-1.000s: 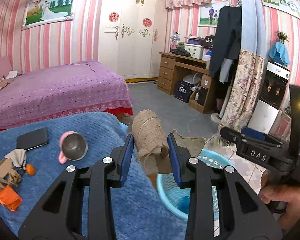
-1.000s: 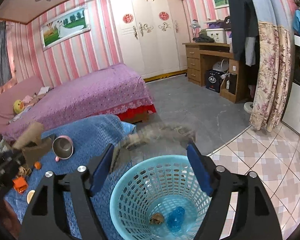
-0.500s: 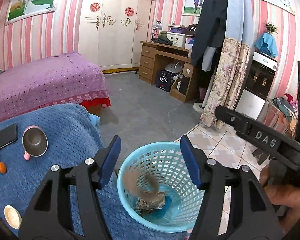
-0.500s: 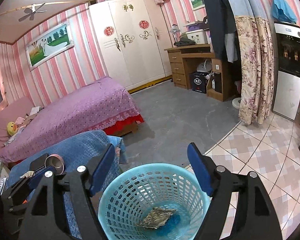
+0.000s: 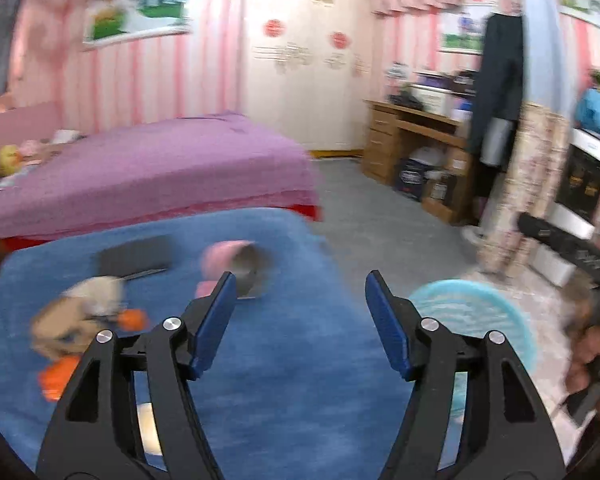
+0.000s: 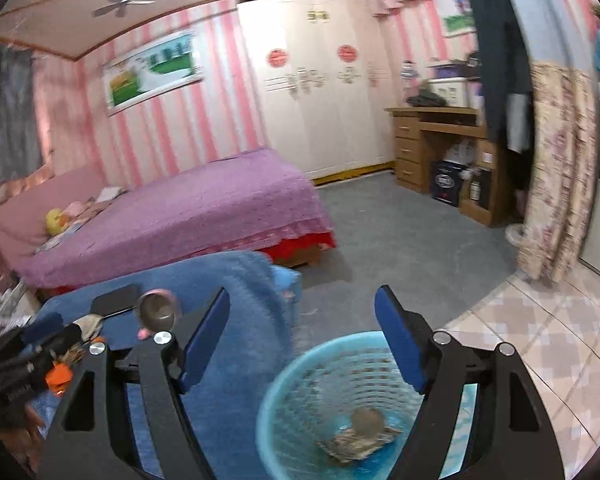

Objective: Collect trash
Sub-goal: 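Move both open tools back over the blanket, then grasp the orange wrapper with the right tool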

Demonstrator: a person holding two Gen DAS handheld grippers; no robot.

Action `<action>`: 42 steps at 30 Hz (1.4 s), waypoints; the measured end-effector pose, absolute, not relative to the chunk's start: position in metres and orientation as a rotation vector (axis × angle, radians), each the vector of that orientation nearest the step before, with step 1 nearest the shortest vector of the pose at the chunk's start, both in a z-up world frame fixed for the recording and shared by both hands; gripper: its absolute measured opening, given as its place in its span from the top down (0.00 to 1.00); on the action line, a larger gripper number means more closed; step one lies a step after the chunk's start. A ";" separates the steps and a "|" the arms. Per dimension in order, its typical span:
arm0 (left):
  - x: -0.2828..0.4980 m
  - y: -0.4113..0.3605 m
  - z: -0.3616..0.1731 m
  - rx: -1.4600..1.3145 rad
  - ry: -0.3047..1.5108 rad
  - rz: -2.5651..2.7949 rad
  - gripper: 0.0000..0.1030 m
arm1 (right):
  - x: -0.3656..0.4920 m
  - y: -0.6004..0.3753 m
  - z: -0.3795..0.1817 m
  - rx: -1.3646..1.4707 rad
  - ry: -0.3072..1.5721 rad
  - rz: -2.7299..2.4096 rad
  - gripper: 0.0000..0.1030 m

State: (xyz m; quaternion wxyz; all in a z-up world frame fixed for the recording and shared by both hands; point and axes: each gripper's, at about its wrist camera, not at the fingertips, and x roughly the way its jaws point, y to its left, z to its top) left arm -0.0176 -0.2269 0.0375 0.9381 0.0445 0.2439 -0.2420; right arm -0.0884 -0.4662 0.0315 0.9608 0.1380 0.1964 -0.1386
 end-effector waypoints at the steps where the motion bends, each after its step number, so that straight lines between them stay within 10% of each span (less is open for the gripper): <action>1: -0.013 -0.204 0.036 0.084 0.501 -0.449 0.37 | -0.084 -0.457 0.031 0.272 0.403 -0.266 0.27; 11: 0.011 -0.039 0.015 -0.049 0.528 -0.198 0.35 | -0.024 -0.327 0.011 0.114 0.483 -0.053 0.24; 37: 0.018 0.096 -0.024 -0.098 0.614 -0.010 0.32 | 0.083 -0.116 -0.086 0.110 0.775 0.243 0.21; 42: 0.019 0.100 -0.026 -0.098 0.622 -0.010 0.32 | 0.103 -0.087 -0.112 0.043 0.881 0.267 0.36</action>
